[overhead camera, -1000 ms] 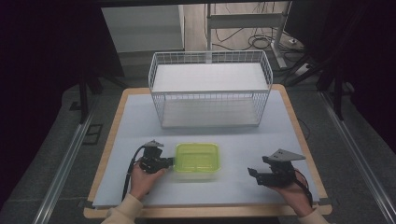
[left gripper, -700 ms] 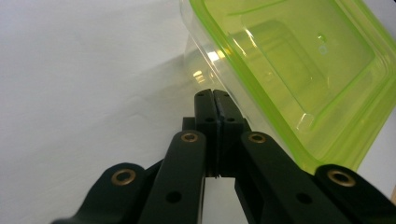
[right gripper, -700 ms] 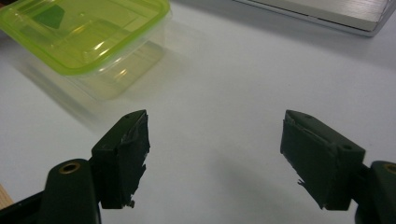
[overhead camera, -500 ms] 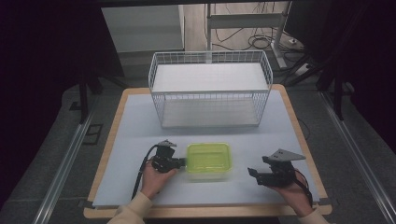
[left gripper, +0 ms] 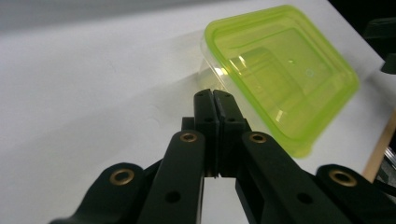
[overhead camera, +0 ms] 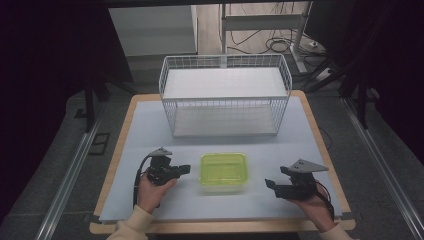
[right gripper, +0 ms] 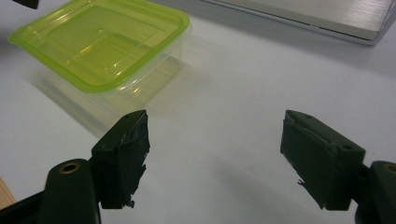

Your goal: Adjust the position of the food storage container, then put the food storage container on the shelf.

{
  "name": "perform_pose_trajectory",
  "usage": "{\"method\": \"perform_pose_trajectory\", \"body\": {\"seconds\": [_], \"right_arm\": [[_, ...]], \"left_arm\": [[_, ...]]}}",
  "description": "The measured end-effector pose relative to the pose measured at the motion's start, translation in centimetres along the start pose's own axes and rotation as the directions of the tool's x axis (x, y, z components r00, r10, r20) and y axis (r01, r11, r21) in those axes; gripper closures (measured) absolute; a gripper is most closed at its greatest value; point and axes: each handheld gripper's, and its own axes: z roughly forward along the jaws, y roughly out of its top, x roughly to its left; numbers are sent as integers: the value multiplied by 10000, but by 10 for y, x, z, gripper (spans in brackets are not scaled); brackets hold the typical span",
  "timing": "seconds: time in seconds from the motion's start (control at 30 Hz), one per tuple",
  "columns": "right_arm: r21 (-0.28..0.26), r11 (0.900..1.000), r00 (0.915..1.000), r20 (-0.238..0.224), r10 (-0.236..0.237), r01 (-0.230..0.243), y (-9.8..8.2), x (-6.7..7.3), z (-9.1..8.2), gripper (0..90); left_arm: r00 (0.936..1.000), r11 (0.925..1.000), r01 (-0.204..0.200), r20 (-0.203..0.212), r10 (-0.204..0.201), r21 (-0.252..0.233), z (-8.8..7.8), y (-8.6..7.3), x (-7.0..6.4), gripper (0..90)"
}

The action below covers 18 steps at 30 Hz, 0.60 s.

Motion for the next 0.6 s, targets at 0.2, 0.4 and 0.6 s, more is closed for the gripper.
{"method": "perform_pose_trajectory", "body": {"seconds": [0.2,0.4,0.6], "right_arm": [[-200,9998,9995,-316,89,-96,2,1,1,231],[-408,9991,9974,-711,71,-100,3,1,0,226],[-305,9964,9878,-1370,746,-795,7,-3,1,273]], "left_arm": [[9989,9987,140,450,-118,-484,-18,-3,-3,655],[9929,9977,582,1059,-542,-354,-22,-2,-4,471],[9823,9944,1011,1613,-950,-297,-25,0,-3,410]]}}
